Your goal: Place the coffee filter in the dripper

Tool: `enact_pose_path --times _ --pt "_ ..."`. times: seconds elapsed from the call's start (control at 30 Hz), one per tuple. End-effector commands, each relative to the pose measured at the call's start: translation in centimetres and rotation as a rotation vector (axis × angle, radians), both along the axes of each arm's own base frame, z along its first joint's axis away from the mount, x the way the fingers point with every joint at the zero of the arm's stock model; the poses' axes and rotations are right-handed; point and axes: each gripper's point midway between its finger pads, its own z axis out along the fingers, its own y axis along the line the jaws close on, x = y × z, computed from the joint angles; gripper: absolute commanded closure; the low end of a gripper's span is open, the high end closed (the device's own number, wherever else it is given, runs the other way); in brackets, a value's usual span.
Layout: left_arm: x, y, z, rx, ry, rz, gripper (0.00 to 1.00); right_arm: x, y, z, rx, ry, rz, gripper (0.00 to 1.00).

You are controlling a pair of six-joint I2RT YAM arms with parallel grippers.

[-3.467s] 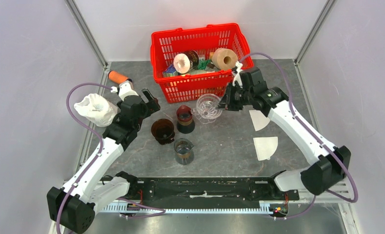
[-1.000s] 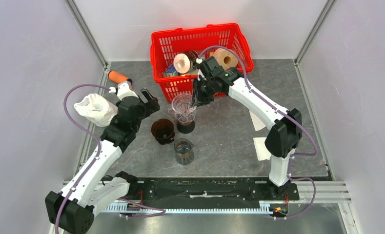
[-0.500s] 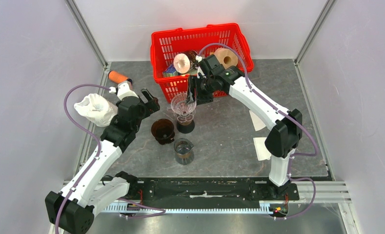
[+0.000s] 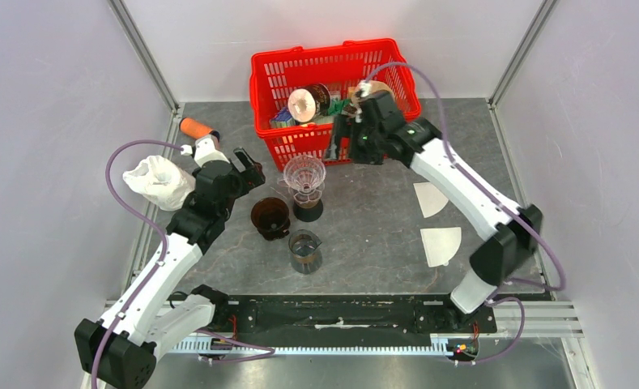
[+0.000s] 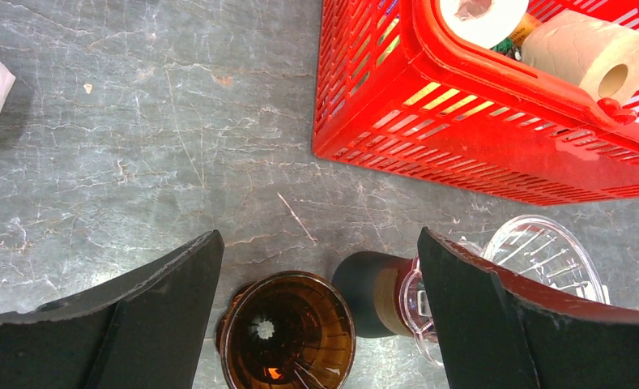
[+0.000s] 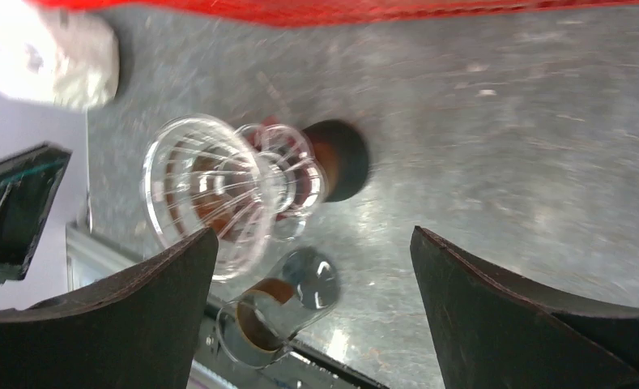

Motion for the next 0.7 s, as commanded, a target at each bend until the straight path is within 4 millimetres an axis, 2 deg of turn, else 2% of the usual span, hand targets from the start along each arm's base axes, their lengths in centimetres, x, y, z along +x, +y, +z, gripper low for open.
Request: enact_pose_path --times 0.0,0.17,0.33,0.5,0.67 --pt "0.0 0.2 1.3 -0.02 -0.043 0.006 0.03 1.7 -7.2 3.2 0.024 -0.142 -0.296 0.03" --pt "0.1 0.0 1.3 -0.028 -0.05 0.004 0.03 -0.6 -16.9 0.1 -0.1 -0.171 -0.601 0.03" --pt "0.2 0.0 1.2 -0.024 -0.041 0.001 0.03 -4.5 -23.1 -3.2 -0.226 -0.157 -0.741 0.03" --pt "0.3 0.0 1.1 -0.011 -0.029 0.0 0.03 -8.3 -26.1 -6.5 -0.304 -0.003 -0.815 0.03" --pt "0.3 -0.1 1.1 -0.013 -0.031 -0.004 0.03 -11.4 -27.6 -10.3 -0.329 0.208 -0.86 0.03"
